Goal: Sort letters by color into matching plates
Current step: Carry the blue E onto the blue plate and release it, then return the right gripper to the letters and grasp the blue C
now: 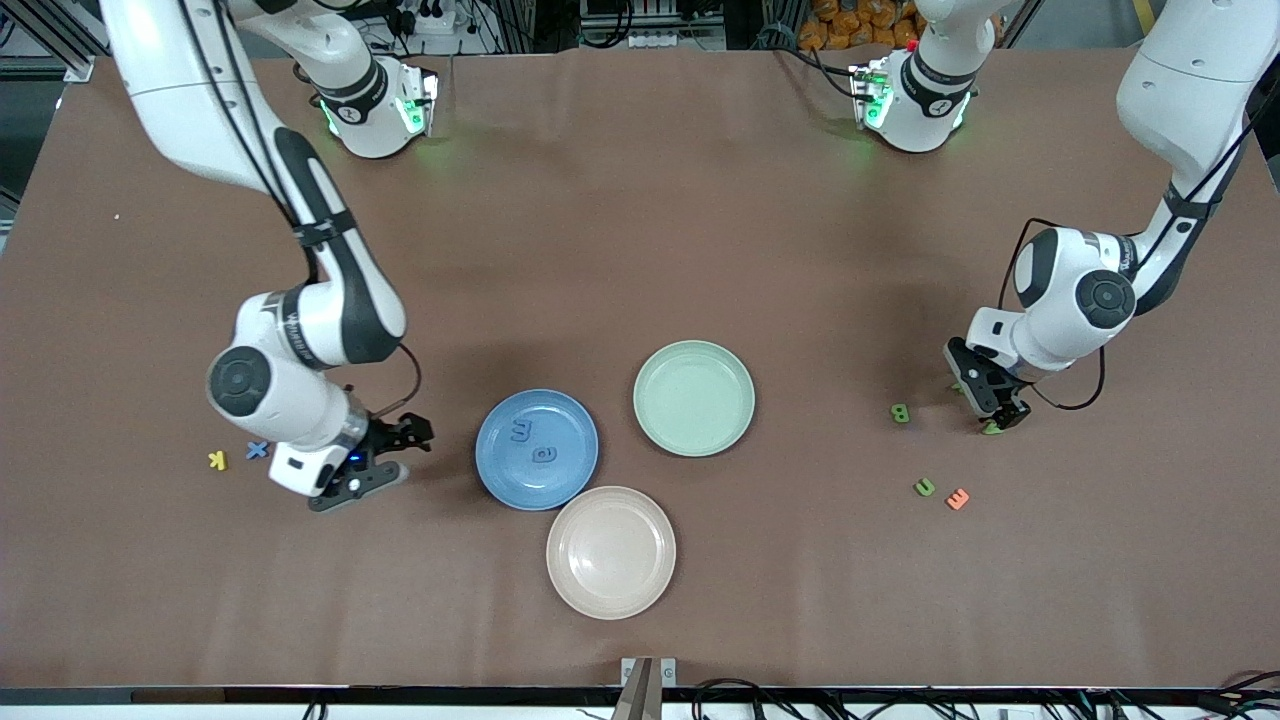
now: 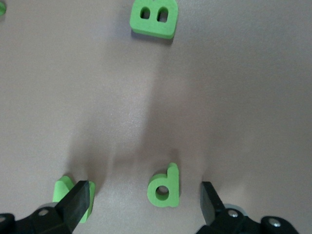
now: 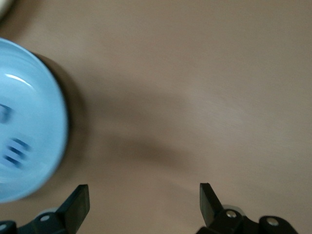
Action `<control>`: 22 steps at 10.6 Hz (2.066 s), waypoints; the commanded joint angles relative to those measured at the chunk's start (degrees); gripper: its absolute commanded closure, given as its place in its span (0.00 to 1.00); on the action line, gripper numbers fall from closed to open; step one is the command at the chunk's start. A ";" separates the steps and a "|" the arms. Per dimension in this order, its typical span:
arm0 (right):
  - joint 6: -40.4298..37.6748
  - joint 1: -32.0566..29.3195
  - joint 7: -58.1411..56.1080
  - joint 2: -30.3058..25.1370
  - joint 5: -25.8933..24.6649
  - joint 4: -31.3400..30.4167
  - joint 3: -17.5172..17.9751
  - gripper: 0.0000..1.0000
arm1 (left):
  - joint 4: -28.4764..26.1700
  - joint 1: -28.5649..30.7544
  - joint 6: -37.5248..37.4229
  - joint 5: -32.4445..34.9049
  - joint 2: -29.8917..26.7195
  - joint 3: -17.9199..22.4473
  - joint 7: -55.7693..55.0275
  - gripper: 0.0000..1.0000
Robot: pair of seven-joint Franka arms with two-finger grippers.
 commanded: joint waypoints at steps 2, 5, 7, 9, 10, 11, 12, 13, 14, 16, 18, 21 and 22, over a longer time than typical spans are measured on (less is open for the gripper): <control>-0.36 -7.63 -8.50 -3.08 0.10 -6.24 0.00 0.00 | 0.49 -0.20 0.64 1.62 1.04 -0.26 -2.34 0.00; -0.19 -9.23 -8.16 -3.79 0.10 -10.28 -3.51 0.00 | 0.49 -2.14 0.73 5.46 0.96 -0.26 -2.34 0.00; -0.19 -9.23 -8.06 -3.61 0.01 -10.47 -5.18 0.00 | 0.49 -1.61 1.43 9.09 0.96 -0.35 -2.42 0.00; 0.25 -9.58 -7.98 -3.09 0.01 -10.65 -5.36 0.00 | 0.14 -1.52 1.43 9.27 0.43 -0.35 -2.34 0.00; 0.52 -9.93 -7.98 -2.91 0.01 -11.08 -5.36 0.00 | -0.12 -1.52 1.43 9.36 -0.01 -0.35 -2.16 0.00; 1.13 -10.19 -7.98 -2.82 0.01 -11.52 -5.36 0.00 | -0.30 -1.52 1.09 9.36 -0.62 -0.35 -2.07 0.00; 2.26 -10.37 -7.98 -2.65 0.01 -12.31 -5.36 0.00 | -0.56 -1.44 0.73 9.36 -1.32 -0.43 -2.16 0.00; 3.93 -10.46 -7.98 -2.47 0.01 -13.10 -5.36 0.00 | -1.35 -1.44 0.30 9.36 -2.11 -0.52 -2.25 0.00; 4.82 -10.55 -7.98 -2.47 0.19 -13.89 -5.36 0.00 | -2.23 -1.35 -0.32 9.36 -3.16 -0.52 -2.16 0.00; 7.01 -10.72 -7.98 -2.29 0.19 -15.30 -5.28 0.00 | -3.55 -1.26 -0.59 9.36 -3.79 -0.52 -2.60 0.00; 9.39 -10.64 -7.98 -1.85 0.19 -16.44 -5.28 0.08 | -4.51 -1.35 -0.59 9.36 -3.70 -0.52 -4.17 0.00; 9.66 -10.55 -8.06 -1.85 0.19 -16.80 -5.28 0.34 | -5.22 -0.91 -0.50 9.36 -3.44 -0.52 -4.18 0.00; 9.66 -10.55 -8.06 -1.85 0.19 -16.80 -5.28 0.39 | -5.14 -0.82 -0.50 9.36 -3.35 -0.52 -4.10 0.00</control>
